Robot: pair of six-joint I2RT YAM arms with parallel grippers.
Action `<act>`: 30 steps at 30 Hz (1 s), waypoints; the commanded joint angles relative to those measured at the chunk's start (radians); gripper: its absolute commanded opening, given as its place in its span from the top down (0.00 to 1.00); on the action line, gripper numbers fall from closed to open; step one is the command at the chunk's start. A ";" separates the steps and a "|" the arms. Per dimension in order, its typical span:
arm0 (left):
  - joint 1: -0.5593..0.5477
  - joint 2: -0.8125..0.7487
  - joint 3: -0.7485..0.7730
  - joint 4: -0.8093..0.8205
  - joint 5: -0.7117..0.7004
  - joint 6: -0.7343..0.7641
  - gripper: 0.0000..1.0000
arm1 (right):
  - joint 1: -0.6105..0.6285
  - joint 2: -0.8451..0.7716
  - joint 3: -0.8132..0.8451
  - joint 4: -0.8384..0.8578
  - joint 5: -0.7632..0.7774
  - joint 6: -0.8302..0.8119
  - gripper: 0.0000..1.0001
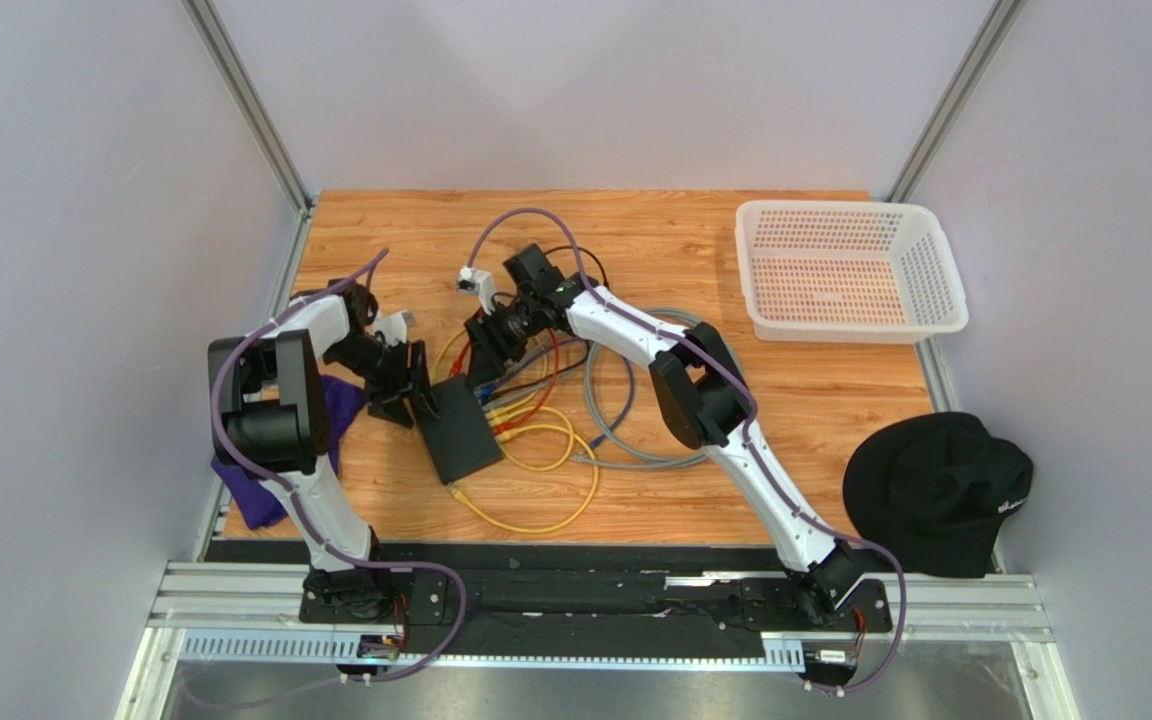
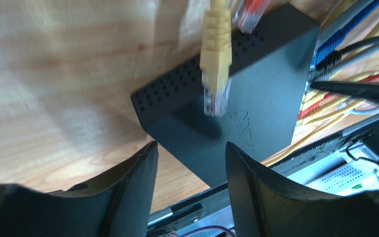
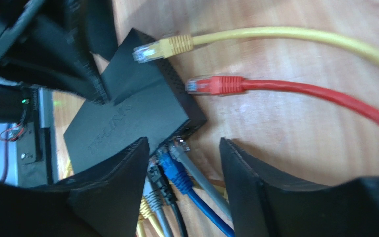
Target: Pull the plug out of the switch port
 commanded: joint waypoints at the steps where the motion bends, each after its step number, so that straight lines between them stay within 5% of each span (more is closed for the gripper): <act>1: -0.022 0.051 0.085 -0.031 0.020 0.045 0.43 | -0.009 -0.040 -0.065 -0.083 -0.048 -0.002 0.43; 12: -0.215 0.200 0.243 -0.082 0.026 0.067 0.52 | -0.049 -0.216 -0.364 -0.058 -0.094 0.093 0.44; 20: -0.224 0.202 0.289 -0.105 -0.031 0.074 0.52 | -0.081 -0.193 -0.408 -0.015 -0.068 0.170 0.41; 25: -0.207 0.006 0.228 -0.021 -0.022 0.040 0.42 | -0.111 -0.193 -0.431 -0.002 -0.069 0.194 0.41; 30: -0.209 -0.176 0.108 0.156 0.093 -0.061 0.45 | -0.143 -0.189 -0.441 -0.004 -0.075 0.205 0.41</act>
